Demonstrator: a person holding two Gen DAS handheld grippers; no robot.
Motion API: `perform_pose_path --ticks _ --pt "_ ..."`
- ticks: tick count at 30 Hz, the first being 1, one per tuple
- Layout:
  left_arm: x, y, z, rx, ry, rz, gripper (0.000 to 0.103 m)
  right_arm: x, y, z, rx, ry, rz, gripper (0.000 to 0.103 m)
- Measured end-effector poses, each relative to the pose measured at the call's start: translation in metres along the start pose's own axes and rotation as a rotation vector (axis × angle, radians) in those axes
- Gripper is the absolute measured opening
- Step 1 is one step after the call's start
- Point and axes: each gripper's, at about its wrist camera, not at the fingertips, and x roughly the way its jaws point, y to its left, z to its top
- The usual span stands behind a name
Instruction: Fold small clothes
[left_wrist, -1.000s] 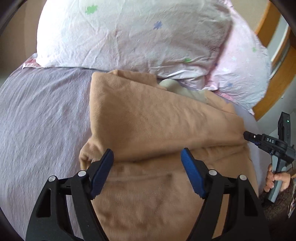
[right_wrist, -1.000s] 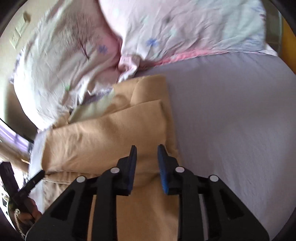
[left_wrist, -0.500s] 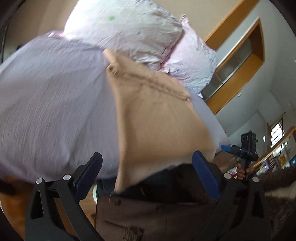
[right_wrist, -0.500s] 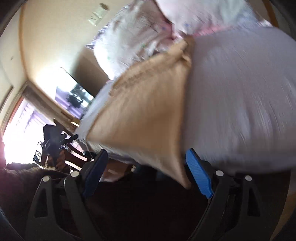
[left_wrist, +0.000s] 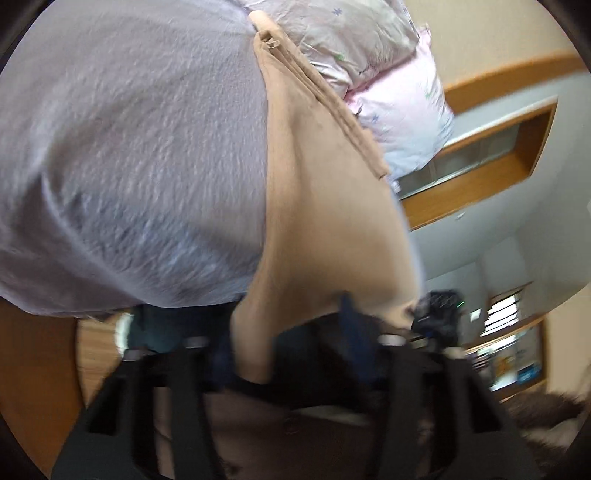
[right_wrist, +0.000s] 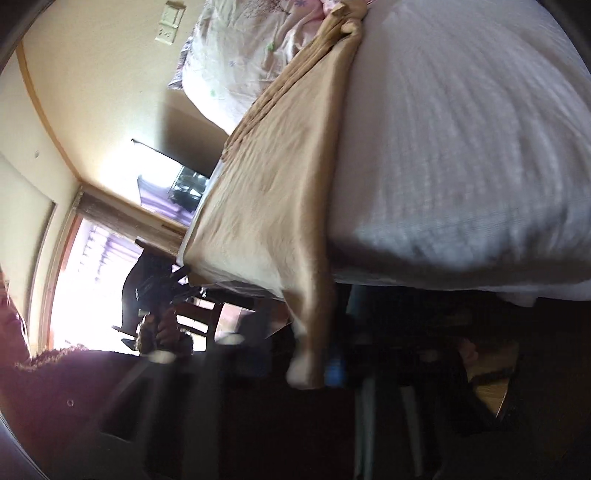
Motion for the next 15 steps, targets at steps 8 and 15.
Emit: perform_pose_path --ticks 8,15 --pt "-0.047 -0.042 0.026 0.025 -0.109 -0.112 0.007 -0.046 0.067 0.047 -0.21 -0.172 0.082 0.007" --pt "-0.028 -0.067 0.185 0.033 -0.274 0.003 0.007 -0.036 0.084 0.201 -0.198 -0.382 -0.02 0.007"
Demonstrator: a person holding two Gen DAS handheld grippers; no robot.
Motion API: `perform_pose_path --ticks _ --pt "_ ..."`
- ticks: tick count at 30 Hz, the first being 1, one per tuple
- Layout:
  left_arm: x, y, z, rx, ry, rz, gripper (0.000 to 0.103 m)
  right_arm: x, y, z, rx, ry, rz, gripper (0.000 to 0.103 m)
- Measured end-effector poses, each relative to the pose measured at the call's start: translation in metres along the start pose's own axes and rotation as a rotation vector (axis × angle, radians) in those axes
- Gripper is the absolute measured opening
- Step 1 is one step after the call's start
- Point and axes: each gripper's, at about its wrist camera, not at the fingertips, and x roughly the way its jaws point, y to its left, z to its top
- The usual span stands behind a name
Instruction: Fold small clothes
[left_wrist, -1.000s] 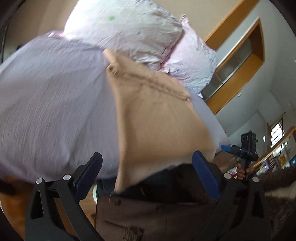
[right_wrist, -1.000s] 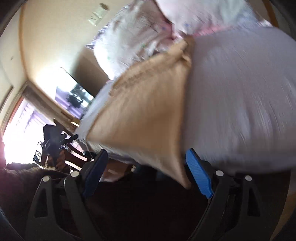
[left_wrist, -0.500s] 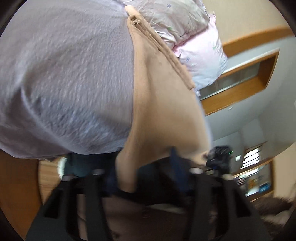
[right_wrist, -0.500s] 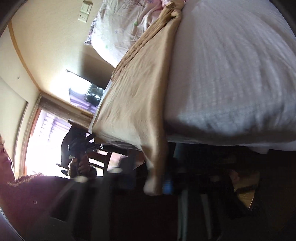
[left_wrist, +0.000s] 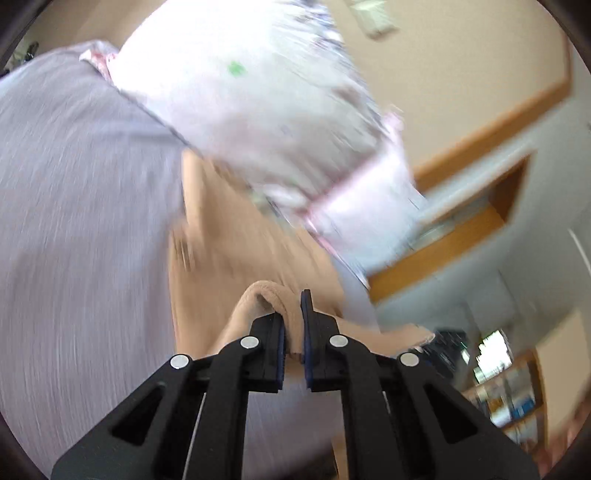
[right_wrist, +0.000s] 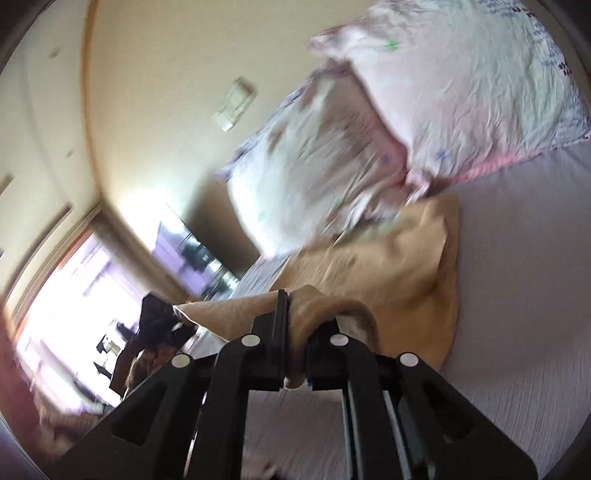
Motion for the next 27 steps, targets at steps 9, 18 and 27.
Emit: perform_pose_path --ticks 9,18,27 --pt "0.116 0.064 0.095 -0.146 0.016 0.174 0.006 0.144 -0.147 0.078 0.427 -0.017 -0.281 0.007" --pt "0.134 0.099 0.124 -0.279 0.047 0.119 0.011 0.186 -0.18 0.088 0.597 -0.085 -0.342 0.038" --pt "0.076 0.085 0.121 -0.178 -0.017 0.156 0.08 0.143 -0.142 0.106 0.407 -0.197 -0.441 0.08"
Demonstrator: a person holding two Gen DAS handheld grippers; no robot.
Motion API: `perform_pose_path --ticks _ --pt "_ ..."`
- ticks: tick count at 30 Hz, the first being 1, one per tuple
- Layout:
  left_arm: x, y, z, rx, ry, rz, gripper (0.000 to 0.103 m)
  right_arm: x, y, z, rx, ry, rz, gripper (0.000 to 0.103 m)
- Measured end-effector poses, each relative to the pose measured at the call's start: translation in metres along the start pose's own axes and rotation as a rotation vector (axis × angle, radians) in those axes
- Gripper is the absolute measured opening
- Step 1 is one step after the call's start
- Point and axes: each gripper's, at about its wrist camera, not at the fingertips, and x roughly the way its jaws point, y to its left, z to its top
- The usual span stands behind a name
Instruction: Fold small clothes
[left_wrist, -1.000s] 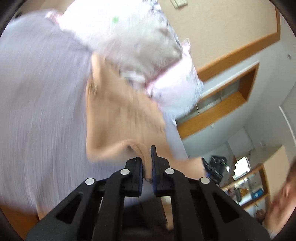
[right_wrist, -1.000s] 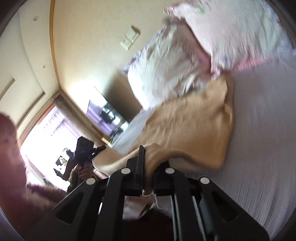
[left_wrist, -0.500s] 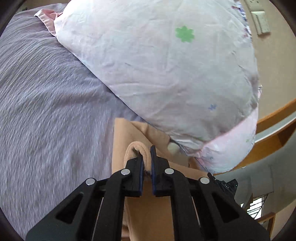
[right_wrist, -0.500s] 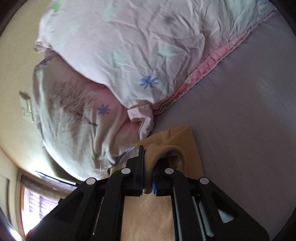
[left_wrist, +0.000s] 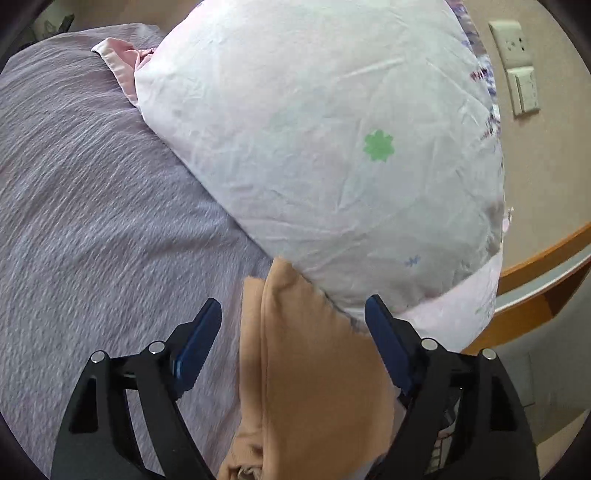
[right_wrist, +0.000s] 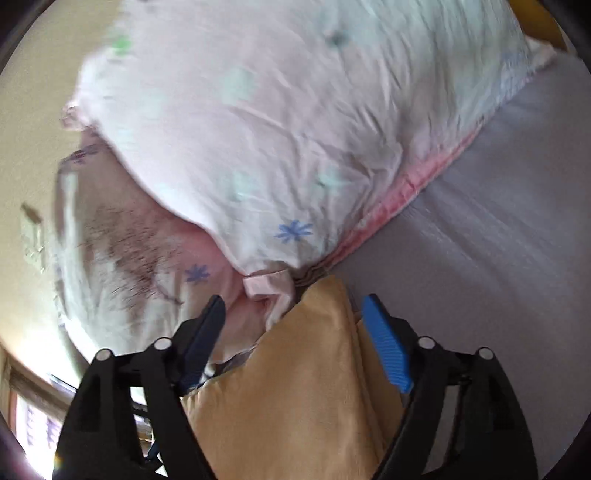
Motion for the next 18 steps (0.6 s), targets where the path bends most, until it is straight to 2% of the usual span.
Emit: perform_pose_path --ticks 2,7,8,10,12,13,15,18 --pt "-0.006 -0.001 -0.021 0.052 0.076 0.023 0.08 -0.018 0.009 -0.008 -0.048 0.02 0.047 0.083" --pt "0.002 0.003 -0.064 0.079 0.231 0.0 0.078 -0.043 0.02 -0.033 -0.127 0.082 0.12 0.087" --pt "0.005 0.005 -0.069 0.082 0.251 0.003 0.074 -0.043 0.023 -0.038 -0.134 0.095 0.13 0.087" --pt "0.01 -0.001 -0.073 0.12 0.24 0.03 0.07 -0.044 0.028 -0.049 -0.143 0.11 0.144 0.087" --pt "0.016 0.002 -0.073 0.077 0.25 0.037 0.05 -0.048 0.027 -0.055 -0.164 0.117 0.154 0.088" --pt "0.021 0.007 -0.072 0.039 0.261 0.038 0.029 -0.047 0.035 -0.05 -0.174 0.116 0.155 0.088" --pt "0.029 0.013 -0.069 -0.031 0.269 0.013 0.023 -0.051 0.037 -0.054 -0.196 0.113 0.156 0.088" --pt "0.026 -0.002 -0.069 -0.043 0.248 -0.025 0.02 -0.062 0.032 -0.056 -0.199 0.104 0.17 0.088"
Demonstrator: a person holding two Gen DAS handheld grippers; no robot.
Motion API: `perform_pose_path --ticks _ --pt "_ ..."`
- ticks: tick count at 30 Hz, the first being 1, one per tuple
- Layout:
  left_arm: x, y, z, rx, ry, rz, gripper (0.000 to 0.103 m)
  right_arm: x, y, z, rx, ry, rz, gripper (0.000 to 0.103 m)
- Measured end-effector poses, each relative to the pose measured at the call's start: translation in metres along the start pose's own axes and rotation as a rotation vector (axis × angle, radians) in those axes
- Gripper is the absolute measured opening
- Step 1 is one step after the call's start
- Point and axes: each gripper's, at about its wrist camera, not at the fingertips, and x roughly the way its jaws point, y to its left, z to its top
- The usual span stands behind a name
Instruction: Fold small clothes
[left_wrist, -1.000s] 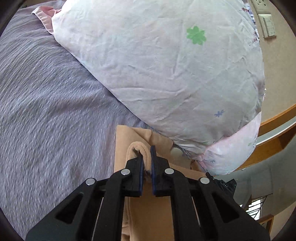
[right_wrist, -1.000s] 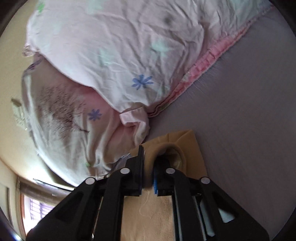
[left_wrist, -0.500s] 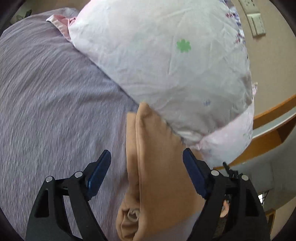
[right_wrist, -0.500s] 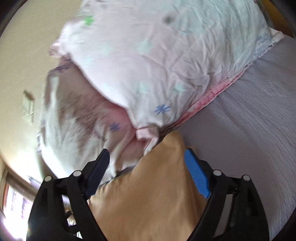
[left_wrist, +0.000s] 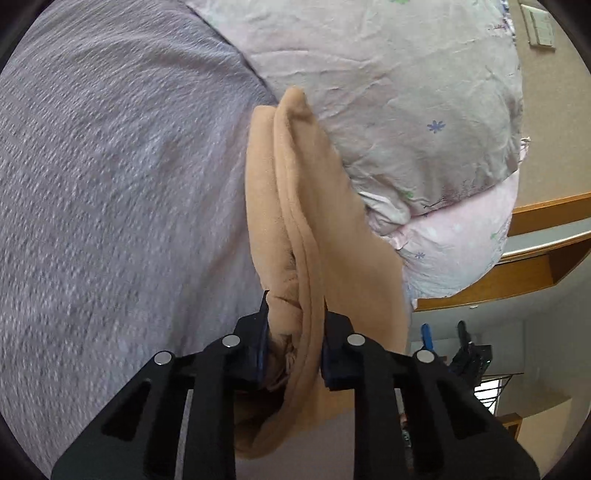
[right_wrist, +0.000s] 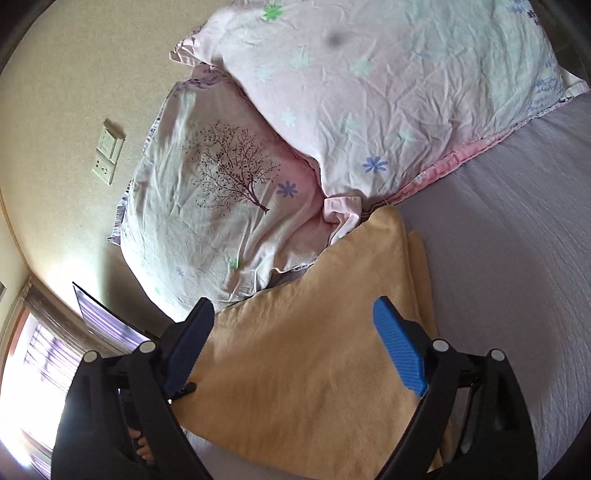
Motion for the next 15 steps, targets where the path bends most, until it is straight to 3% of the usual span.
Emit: perform_pose_path --ticks 5,8,11,14,15 --pt "0.003 -0.084 0.001 0.107 -0.031 -0.058 0.02 -0.03 -0.011 -0.001 0.006 -0.062 0.006 0.088" --pt "0.042 -0.154 -0.011 0.216 0.008 -0.092 0.02 -0.046 -0.018 -0.002 0.024 -0.096 0.005 0.088" --pt "0.121 -0.213 -0.046 0.305 0.135 -0.142 0.02 -0.056 -0.028 -0.003 0.045 -0.112 -0.024 0.088" --pt "0.191 -0.234 -0.077 0.334 0.25 -0.151 0.023 -0.065 -0.042 -0.005 0.085 -0.102 -0.056 0.088" --pt "0.218 -0.235 -0.087 0.317 0.327 -0.15 0.024 -0.067 -0.044 -0.005 0.09 -0.093 -0.063 0.088"
